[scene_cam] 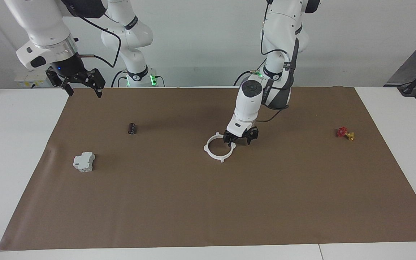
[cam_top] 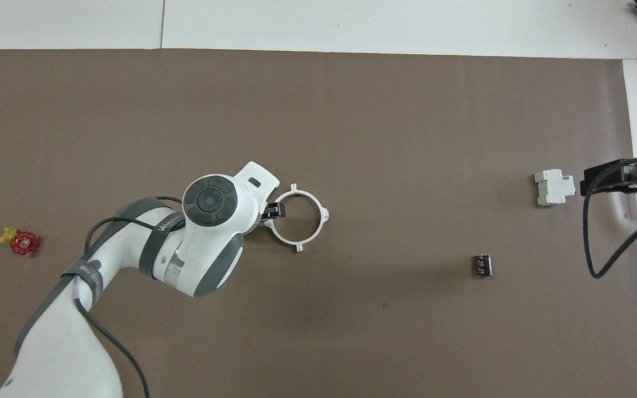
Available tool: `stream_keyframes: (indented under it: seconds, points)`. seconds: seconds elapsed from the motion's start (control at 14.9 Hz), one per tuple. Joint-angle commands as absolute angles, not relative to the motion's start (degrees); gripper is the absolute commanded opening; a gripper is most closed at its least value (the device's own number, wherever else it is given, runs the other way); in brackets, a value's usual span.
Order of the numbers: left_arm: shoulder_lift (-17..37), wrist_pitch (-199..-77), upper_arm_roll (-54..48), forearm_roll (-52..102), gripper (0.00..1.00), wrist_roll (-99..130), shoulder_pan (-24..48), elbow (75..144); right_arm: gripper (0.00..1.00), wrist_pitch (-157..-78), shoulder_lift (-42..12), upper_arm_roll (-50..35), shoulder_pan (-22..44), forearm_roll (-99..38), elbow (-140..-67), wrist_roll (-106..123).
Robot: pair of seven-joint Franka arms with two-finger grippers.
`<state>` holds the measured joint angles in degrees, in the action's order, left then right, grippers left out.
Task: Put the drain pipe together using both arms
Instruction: 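Open the left gripper and pull it back from the ring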
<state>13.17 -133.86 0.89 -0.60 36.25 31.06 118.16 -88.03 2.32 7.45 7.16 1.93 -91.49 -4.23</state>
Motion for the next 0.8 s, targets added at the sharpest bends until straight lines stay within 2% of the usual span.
stream_keyframes:
  seconds: [0.0, 0.33, 0.6, 0.74]
  points:
    - [3.5, -123.3, 1.0, -0.2, 1.0, 31.8, 25.8, 118.2, 1.0, -88.3, 2.1, 7.4, 6.7, 0.9, -91.5, -3.1]
    - [0.2, -104.1, 1.1, -0.1, 1.0, 7.6, 11.9, 106.6, 1.0, -88.3, 2.1, 7.4, 6.7, 0.9, -91.4, -3.1]
    - [-2.6, -103.2, 1.1, -0.1, 1.0, -11.0, 0.6, 106.4, 1.0, -88.3, 2.1, 7.4, 6.7, 0.9, -91.4, -3.1]
    - [-3.9, -102.5, 1.1, -0.1, 1.0, -11.4, -0.5, 106.3, 1.0, -88.3, 2.1, 7.4, 6.6, 0.9, -91.4, -3.1]
